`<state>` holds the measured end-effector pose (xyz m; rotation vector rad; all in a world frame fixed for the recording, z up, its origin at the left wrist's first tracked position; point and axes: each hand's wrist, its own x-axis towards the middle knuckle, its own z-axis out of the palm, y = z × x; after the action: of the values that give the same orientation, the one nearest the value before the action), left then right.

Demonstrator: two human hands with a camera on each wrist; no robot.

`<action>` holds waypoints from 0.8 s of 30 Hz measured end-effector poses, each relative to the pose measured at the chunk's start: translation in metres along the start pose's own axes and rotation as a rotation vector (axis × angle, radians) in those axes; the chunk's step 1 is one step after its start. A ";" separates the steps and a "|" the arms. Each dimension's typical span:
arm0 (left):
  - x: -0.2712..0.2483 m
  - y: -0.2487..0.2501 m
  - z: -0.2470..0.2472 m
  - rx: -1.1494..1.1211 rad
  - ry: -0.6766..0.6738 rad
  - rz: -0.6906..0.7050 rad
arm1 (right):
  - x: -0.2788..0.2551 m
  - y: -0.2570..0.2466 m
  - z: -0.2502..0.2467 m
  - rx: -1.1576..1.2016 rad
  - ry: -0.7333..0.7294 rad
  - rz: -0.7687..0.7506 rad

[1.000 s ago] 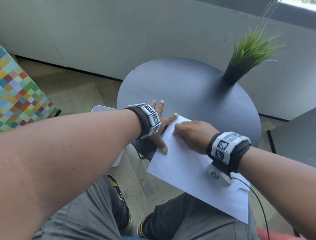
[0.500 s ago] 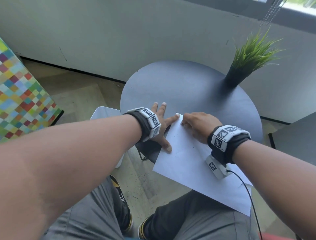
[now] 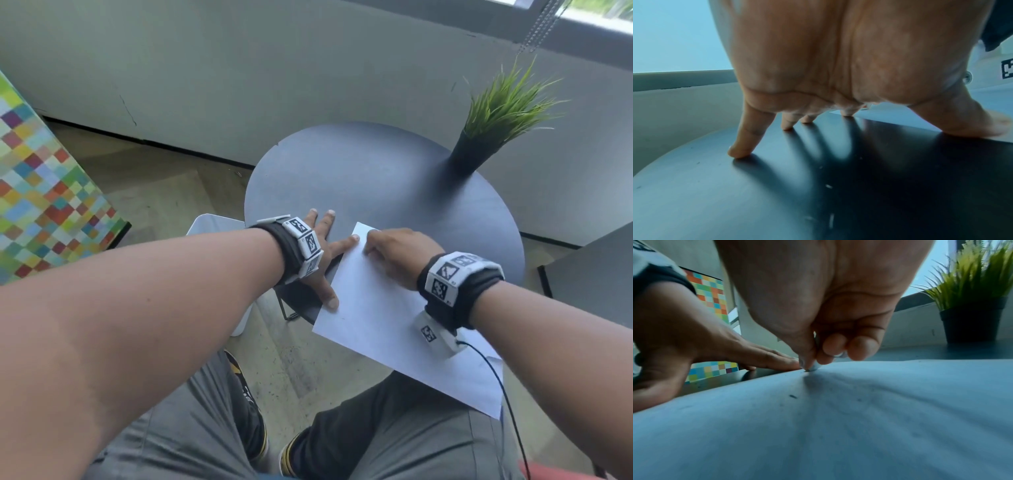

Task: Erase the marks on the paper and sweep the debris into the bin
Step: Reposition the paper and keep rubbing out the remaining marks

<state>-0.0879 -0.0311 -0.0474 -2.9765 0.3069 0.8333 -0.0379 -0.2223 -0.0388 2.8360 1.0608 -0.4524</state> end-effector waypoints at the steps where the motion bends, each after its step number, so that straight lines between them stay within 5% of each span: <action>1: 0.000 0.000 0.000 -0.001 0.002 -0.004 | 0.002 0.001 0.001 -0.017 0.024 0.013; 6: 0.001 0.001 0.000 0.009 -0.008 -0.012 | -0.033 -0.042 0.013 0.042 -0.081 -0.271; 13: -0.011 0.004 -0.003 -0.040 0.030 -0.029 | 0.003 0.017 0.001 0.015 0.001 0.073; 16: -0.016 0.004 0.000 -0.005 0.023 -0.010 | -0.004 0.000 0.003 -0.014 0.024 0.046; 21: -0.013 0.005 0.005 0.012 0.019 -0.010 | -0.041 -0.046 0.015 0.067 -0.104 -0.302; 24: -0.009 0.004 0.011 0.003 0.049 -0.006 | -0.025 -0.014 0.006 0.074 -0.013 -0.117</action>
<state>-0.1012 -0.0321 -0.0519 -2.9967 0.3009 0.7599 -0.0663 -0.2281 -0.0363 2.8399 1.2382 -0.5289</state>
